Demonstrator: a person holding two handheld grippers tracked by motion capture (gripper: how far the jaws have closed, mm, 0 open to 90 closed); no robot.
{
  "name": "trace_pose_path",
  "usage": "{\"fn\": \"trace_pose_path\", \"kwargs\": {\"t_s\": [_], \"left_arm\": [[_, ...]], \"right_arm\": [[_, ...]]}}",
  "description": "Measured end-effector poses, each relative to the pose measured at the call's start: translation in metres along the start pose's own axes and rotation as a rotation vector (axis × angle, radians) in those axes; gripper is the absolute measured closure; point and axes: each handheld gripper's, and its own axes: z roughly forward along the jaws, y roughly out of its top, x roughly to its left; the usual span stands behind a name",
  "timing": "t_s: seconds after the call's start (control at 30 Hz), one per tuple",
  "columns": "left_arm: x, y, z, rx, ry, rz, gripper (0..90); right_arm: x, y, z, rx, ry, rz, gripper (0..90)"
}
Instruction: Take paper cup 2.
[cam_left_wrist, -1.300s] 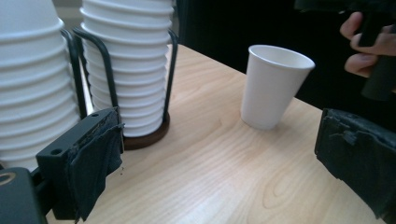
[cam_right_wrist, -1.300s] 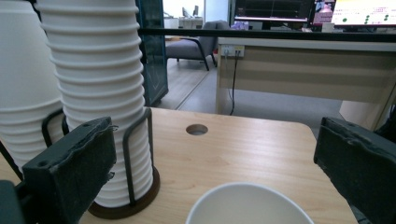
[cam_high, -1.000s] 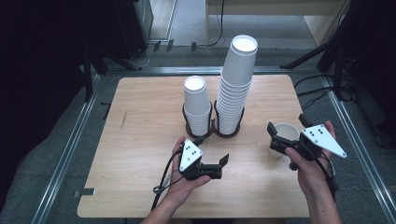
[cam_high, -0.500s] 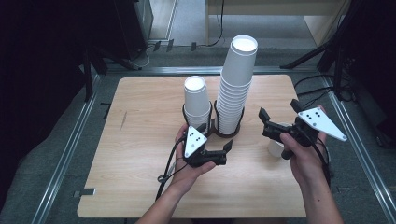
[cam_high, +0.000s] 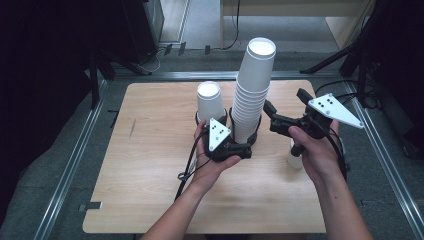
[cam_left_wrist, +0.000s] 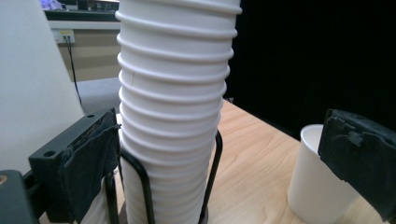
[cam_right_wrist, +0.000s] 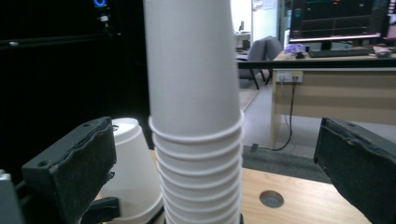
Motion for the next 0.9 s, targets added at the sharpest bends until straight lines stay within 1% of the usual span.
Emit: {"fn": "trace_pose_path", "kwargs": {"t_s": [0.1,0.13,0.2,0.3,0.4,0.5,0.57,0.63,0.67,0.77,0.87,0.9], "left_arm": [[-0.001,0.004,0.008,-0.006,0.016,0.001,0.0],[-0.001,0.005,0.011,-0.008,0.027,0.005,0.0],[-0.001,0.008,0.015,-0.021,0.041,0.002,0.0],[-0.001,0.009,0.02,-0.03,0.062,0.012,0.0],[0.0,0.01,0.027,-0.029,0.079,0.017,0.0],[0.0,0.011,0.033,-0.026,0.088,0.028,0.0],[-0.001,0.012,0.037,-0.024,0.099,0.04,0.0],[-0.001,0.013,0.04,-0.027,0.108,0.043,0.0],[-0.001,0.014,0.042,-0.026,0.108,0.041,0.0],[-0.001,0.015,0.044,-0.032,0.114,0.054,0.0],[-0.002,0.017,0.049,-0.02,0.129,0.07,0.0],[-0.002,0.017,0.05,-0.016,0.132,0.068,0.0]], "right_arm": [[0.003,0.006,0.007,0.002,0.024,-0.007,0.0],[0.004,0.008,0.008,0.004,0.03,-0.008,0.0],[0.005,0.01,0.013,0.011,0.034,-0.014,0.0],[0.006,0.013,0.019,0.028,0.043,-0.025,0.0],[0.005,0.014,0.024,0.04,0.049,-0.029,0.0],[0.002,0.014,0.033,0.053,0.071,-0.005,0.0],[0.0,0.013,0.039,0.071,0.083,0.02,0.0],[-0.002,0.013,0.045,0.08,0.094,0.019,0.0],[-0.002,0.014,0.048,0.084,0.097,0.013,0.0],[-0.002,0.017,0.056,0.099,0.127,-0.005,0.0],[-0.003,0.023,0.062,0.109,0.149,-0.012,0.0],[-0.003,0.025,0.064,0.11,0.158,-0.013,0.0]]}}
